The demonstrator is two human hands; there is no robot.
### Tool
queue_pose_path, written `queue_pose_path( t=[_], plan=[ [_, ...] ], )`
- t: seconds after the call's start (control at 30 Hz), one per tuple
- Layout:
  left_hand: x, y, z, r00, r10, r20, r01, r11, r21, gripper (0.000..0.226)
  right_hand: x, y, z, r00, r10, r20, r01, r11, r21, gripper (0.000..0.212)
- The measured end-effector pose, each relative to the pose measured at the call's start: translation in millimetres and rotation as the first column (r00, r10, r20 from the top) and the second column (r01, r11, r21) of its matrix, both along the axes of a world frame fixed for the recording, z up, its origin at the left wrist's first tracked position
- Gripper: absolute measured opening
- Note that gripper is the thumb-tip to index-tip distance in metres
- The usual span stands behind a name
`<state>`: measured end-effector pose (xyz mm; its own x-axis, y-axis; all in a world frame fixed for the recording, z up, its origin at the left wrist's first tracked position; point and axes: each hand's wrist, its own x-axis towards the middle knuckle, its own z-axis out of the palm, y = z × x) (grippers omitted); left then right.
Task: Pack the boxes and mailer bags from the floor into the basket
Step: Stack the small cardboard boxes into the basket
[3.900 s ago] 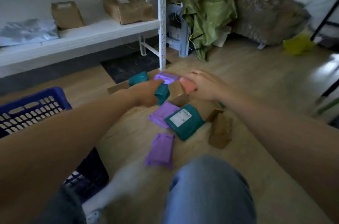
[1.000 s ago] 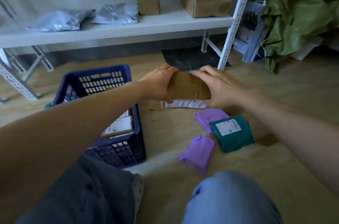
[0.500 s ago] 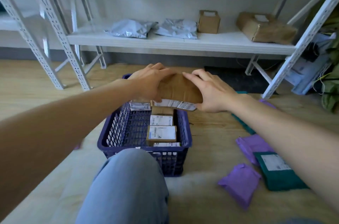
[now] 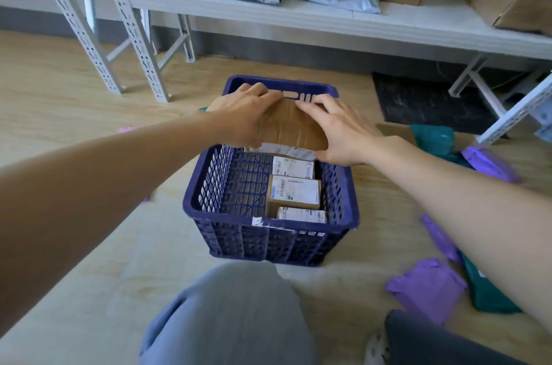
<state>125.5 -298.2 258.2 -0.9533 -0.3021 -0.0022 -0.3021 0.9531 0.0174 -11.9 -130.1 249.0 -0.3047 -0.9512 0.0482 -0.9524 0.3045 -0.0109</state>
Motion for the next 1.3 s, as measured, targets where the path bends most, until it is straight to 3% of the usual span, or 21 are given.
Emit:
queue_pose_path(
  t=[0.33, 0.6, 0.97, 1.3],
  plan=[
    [-38.8, -65.9, -74.2, 0.998, 0.058, 0.032, -0.057, 0.997, -0.045, 0.09, -34.8, -77.9, -80.4, 0.999, 0.004, 0.038, -0.006, 0.999, 0.038, 0.103],
    [-74.1, -116.4, -112.2, 0.991, 0.099, 0.095, -0.088, 0.99, -0.109, 0.086, -68.8, -138.0, -143.3, 0.997, 0.041, 0.063, -0.039, 0.999, -0.02, 0.103],
    [-134.7, -149.0, -145.7, 0.974, 0.052, 0.221, -0.011, 0.984, -0.18, 0.085, -123.9, -170.7, -208.6, 0.987, 0.016, 0.16, -0.017, 1.0, 0.007, 0.103],
    [-138.9, -161.4, -176.1, 0.957, 0.083, 0.279, -0.083, 0.996, -0.012, 0.089, -137.1, -176.9, -221.9, 0.98, 0.071, 0.186, -0.092, 0.99, 0.11, 0.098]
  ],
)
